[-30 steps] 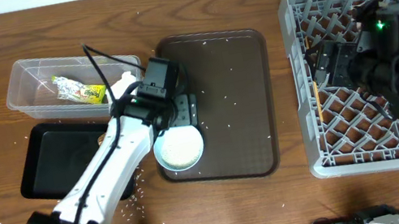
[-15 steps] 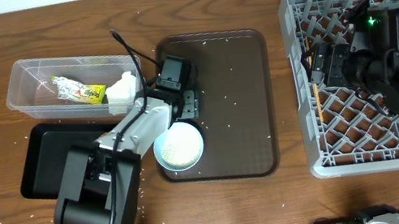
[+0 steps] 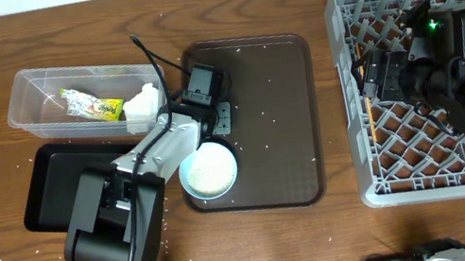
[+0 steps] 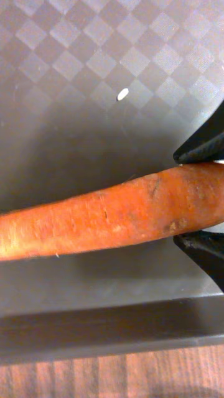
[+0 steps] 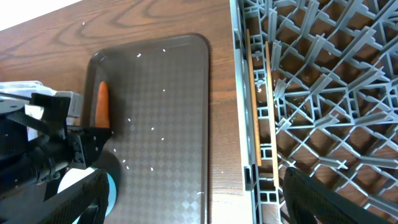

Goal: Sort waste into correct bins and load items into the dishwasher rack
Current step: 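Grasp the orange carrot on the tray with the left gripper, then move the carrot left and drop it onto the black tray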

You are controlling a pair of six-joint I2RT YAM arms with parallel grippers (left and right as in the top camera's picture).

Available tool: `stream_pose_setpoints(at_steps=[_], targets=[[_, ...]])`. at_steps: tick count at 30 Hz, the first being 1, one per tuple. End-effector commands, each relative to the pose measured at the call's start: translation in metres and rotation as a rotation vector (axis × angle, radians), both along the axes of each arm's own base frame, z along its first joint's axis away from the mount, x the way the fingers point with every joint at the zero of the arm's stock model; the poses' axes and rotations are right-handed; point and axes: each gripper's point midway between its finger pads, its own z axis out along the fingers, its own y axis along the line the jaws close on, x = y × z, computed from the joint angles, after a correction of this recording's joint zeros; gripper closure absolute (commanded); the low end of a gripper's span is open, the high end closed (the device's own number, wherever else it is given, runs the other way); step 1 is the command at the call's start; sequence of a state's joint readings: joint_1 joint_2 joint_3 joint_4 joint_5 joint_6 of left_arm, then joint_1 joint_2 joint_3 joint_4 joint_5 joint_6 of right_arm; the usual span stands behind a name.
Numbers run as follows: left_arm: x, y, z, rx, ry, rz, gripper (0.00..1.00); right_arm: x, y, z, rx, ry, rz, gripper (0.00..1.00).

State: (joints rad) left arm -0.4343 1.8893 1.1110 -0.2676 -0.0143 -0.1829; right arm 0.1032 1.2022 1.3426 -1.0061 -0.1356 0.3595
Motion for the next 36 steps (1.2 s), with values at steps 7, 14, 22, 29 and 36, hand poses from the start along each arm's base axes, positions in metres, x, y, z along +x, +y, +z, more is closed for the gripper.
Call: stream_pose_setpoints(at_steps=[7, 14, 22, 29, 36], targets=[[0.003, -0.004, 0.019, -0.036, -0.008, 0.041, 0.73, 0.001, 0.002, 0.004, 0.010, -0.005, -0.003, 0.18], [-0.003, -0.002, 0.092, -0.114, -0.104, 0.089, 0.73, 0.001, 0.002, 0.004, 0.010, -0.005, -0.003, 0.18], [-0.034, 0.039, 0.170, -0.165, -0.198, 0.263, 0.75, 0.001, 0.002, 0.004, 0.010, -0.005, -0.003, 0.17], [-0.101, 0.146, 0.157, -0.007, -0.013, 0.677, 0.76, 0.000, 0.002, 0.003, 0.010, -0.002, -0.003, 0.16], [-0.150, 0.203, 0.090, -0.033, 0.156, 1.154, 0.77, 0.000, 0.002, 0.003, 0.010, -0.003, -0.003, 0.16]])
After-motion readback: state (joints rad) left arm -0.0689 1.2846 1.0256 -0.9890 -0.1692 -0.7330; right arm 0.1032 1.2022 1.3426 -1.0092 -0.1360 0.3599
